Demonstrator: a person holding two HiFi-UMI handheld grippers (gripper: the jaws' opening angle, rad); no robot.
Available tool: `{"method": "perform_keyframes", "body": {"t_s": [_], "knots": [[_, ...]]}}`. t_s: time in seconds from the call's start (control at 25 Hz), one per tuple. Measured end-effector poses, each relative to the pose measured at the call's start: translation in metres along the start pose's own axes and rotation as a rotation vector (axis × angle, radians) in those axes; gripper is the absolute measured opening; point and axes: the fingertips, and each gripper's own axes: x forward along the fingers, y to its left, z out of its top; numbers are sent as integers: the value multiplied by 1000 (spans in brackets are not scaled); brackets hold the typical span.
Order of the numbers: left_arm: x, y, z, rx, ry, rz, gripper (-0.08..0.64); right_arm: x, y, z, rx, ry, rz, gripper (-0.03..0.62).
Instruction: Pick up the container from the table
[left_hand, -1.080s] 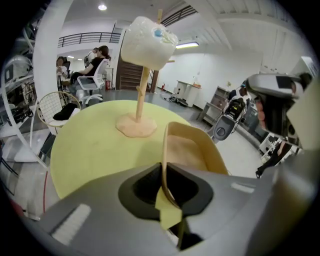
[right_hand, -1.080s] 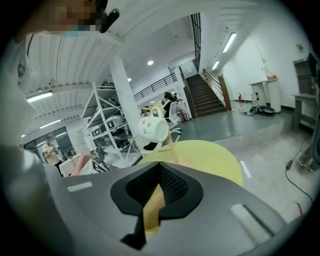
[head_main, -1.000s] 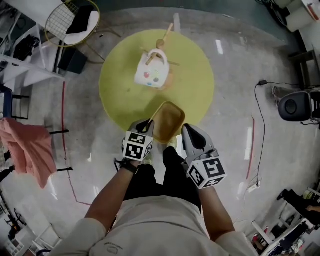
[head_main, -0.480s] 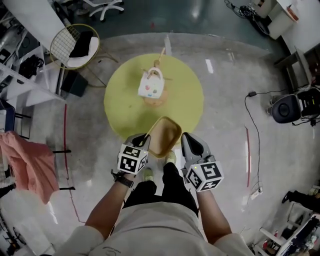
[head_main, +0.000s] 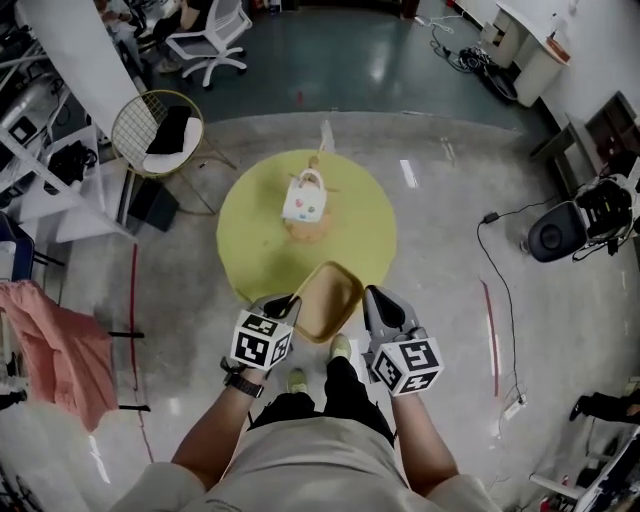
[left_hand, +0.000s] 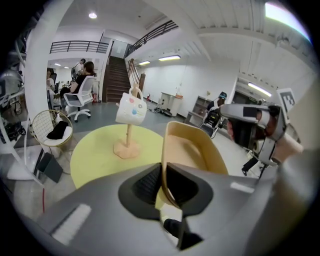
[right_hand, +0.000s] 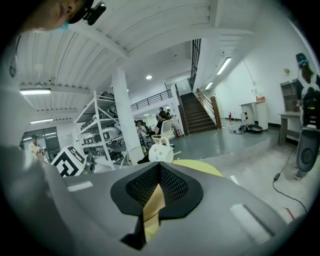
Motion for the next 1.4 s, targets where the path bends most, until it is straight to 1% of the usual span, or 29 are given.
{"method": "perform_keyframes", "body": {"t_s": [0.2, 0.44, 0.6, 0.84, 0.96, 1.12, 1.4], "knots": [[-24, -10, 11, 15, -25, -10, 29, -13, 9, 14, -18, -32, -11, 11], [-59, -20, 34, 38, -58, -33, 29, -23, 22, 34, -31, -64, -27, 11], [-76, -26, 44, 58, -81, -40, 29, -31, 28, 41, -32, -77, -40, 11], [-91, -25, 53, 74, -103, -40, 29, -32, 36, 55, -42, -107, -38, 11], [-96, -28, 55, 78, -102, -46, 29, -34, 39, 56, -38, -101, -41, 11], [-100, -31, 58, 82, -109, -45, 29, -37, 41, 57, -56, -89, -47, 9], [-98, -34, 59, 90, -108, -49, 29, -40, 38, 58, -65, -84, -56, 9]]}}
